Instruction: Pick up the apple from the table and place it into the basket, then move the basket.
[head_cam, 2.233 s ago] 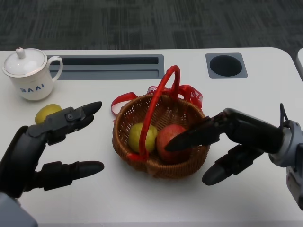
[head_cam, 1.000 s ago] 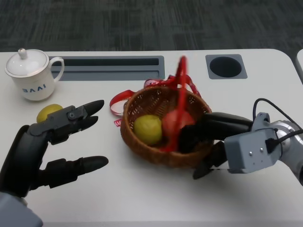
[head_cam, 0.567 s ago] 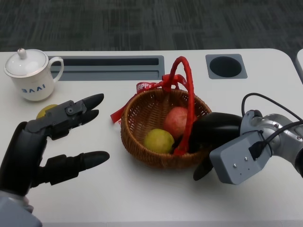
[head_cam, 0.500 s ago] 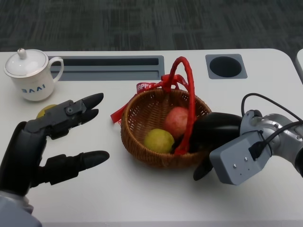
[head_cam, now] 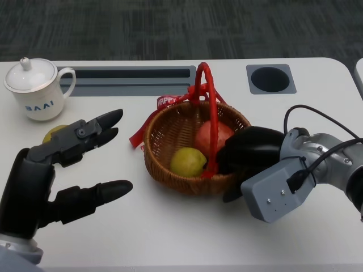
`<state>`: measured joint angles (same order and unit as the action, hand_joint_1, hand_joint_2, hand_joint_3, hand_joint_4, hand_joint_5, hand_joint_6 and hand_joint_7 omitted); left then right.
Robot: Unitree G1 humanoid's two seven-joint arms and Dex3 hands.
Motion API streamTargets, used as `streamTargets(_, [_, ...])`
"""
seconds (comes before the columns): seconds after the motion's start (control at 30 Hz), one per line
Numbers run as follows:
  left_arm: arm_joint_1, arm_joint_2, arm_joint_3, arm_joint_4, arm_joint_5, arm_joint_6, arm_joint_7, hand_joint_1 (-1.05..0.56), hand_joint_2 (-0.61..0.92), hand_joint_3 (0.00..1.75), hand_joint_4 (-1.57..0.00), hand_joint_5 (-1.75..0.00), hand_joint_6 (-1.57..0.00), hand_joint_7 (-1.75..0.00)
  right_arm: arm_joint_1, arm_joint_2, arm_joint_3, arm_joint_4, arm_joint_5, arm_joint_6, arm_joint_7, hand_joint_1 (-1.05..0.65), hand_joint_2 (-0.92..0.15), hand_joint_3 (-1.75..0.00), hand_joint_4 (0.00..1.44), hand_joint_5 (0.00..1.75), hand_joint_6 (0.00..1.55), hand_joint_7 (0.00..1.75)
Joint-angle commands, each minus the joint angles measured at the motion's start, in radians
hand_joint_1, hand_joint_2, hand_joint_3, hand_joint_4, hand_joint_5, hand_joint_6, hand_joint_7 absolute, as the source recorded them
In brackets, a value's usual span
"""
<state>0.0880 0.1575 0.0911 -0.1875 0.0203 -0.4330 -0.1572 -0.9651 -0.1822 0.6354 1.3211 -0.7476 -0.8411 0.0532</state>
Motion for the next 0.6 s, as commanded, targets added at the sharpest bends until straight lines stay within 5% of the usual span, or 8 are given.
streamTargets(0.03, [0.03, -0.004, 0.002, -0.039, 0.018, 0.0, 0.022, -0.48, 0.78, 0.0, -0.78, 0.0, -0.7, 0.0, -0.03, -0.006, 0.021, 0.032, -0.038, 0.097, -0.047, -0.35, -0.92, -0.26, 1.05, 0.03, 0.85, 0.02])
streamTargets(0.6, [0.247, -0.039, -0.004, -0.144, 0.038, -0.136, 0.039, -0.49, 0.77, 0.0, -0.84, -0.02, -0.73, -0.01, -0.147, 0.017, -0.058, 0.079, -0.015, 0.53, -0.104, -0.33, -0.92, -0.15, 1.04, 0.01, 0.89, 0.02])
